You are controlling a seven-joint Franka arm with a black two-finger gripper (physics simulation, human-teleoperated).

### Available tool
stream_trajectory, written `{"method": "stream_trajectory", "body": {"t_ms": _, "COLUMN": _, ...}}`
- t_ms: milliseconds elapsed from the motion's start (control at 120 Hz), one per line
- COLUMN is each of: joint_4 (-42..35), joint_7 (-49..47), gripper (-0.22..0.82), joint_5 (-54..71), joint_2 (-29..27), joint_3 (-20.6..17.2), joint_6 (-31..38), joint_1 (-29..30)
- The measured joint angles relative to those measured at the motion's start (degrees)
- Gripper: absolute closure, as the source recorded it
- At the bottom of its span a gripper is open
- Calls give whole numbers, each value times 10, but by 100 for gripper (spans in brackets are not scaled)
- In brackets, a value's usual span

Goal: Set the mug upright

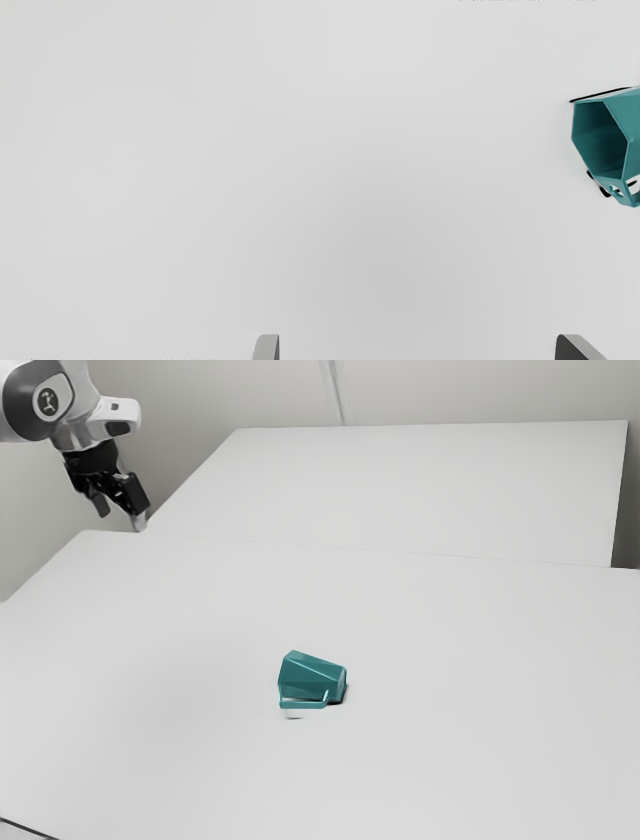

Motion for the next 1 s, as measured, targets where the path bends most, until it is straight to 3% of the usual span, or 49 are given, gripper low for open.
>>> {"method": "stream_trajectory", "body": {"t_ms": 333, "joint_4": -48, "joint_7": -40, "gripper": 0, "joint_5": -9, "joint_2": -21, "joint_3": -23, "joint_6": 3, "joint_1": -2}}
{"method": "stream_trajectory", "body": {"t_ms": 608, "joint_4": -150, "joint_7": -60, "gripper": 0, "joint_5": -166, "joint_2": -77, "joint_3": -31, "joint_6": 7, "joint_1": 26}}
{"method": "stream_trajectory", "body": {"t_ms": 800, "joint_4": -219, "joint_7": -38, "gripper": 0, "joint_5": -260, "joint_2": -70, "joint_3": -31, "joint_6": 34, "joint_1": 55}}
{"method": "stream_trajectory", "body": {"t_ms": 1000, "joint_4": -265, "joint_7": 6, "gripper": 0, "joint_5": -327, "joint_2": -24, "joint_3": -32, "joint_6": 91, "joint_1": 56}}
